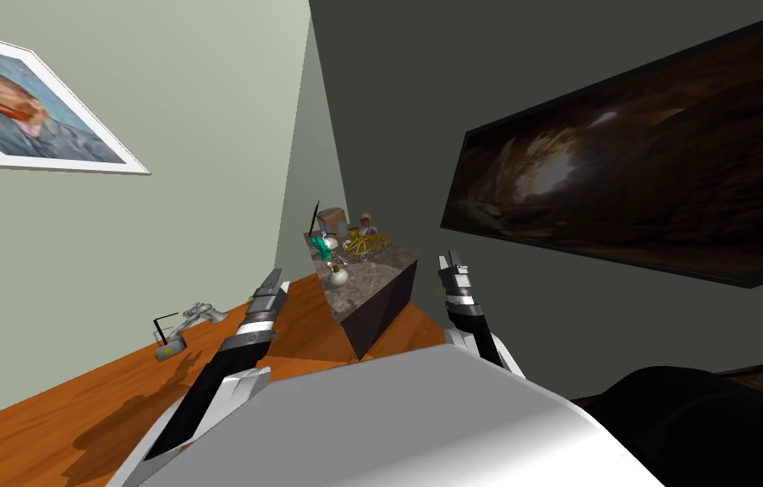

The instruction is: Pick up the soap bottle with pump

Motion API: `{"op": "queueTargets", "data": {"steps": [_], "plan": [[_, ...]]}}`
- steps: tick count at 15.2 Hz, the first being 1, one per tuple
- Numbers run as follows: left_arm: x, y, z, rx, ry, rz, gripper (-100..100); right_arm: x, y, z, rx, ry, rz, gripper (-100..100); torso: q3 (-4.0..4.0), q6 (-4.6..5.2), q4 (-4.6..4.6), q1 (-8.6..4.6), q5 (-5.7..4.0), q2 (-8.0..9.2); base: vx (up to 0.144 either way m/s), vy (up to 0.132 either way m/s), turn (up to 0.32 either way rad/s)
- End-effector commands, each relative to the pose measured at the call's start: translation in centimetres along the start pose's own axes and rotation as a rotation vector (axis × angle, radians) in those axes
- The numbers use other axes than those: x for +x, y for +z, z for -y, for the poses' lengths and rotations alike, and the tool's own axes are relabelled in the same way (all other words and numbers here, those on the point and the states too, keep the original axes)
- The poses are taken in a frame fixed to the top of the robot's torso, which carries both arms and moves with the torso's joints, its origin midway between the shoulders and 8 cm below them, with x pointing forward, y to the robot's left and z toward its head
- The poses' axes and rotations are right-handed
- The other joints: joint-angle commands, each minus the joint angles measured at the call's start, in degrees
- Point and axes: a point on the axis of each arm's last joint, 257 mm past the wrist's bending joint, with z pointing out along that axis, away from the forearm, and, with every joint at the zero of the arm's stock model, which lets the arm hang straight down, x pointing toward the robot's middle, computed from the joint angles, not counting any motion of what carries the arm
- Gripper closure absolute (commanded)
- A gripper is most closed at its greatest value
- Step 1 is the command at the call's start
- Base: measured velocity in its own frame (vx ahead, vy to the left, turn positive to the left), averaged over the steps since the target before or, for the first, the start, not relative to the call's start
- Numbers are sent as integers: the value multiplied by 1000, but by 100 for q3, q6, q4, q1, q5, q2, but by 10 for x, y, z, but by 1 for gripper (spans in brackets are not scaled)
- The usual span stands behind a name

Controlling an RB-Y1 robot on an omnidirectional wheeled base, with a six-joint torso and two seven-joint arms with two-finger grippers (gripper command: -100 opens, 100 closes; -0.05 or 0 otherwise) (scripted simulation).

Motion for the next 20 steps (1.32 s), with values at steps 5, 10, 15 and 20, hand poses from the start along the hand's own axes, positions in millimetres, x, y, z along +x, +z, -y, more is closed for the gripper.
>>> {"op": "queueTargets", "data": {"steps": [5,10,15,20], "plan": [[-8,1,-27,-101,32,-25,-100,0,0,0,0,0,0,0,-3,0,-1,8,2,-5,8,-53,-61],[-21,0,-53,-205,69,-45,-100,0,0,0,0,0,0,0,-3,0,-1,7,2,-5,9,-60,-76],[-38,-2,-76,-299,104,-60,-100,0,0,0,0,0,0,0,-3,-2,-1,11,2,-5,13,-51,-70],[-46,-7,-94,-378,121,-68,-100,0,0,0,0,0,0,0,-5,-1,-2,8,2,-9,21,-54,-69]]}}
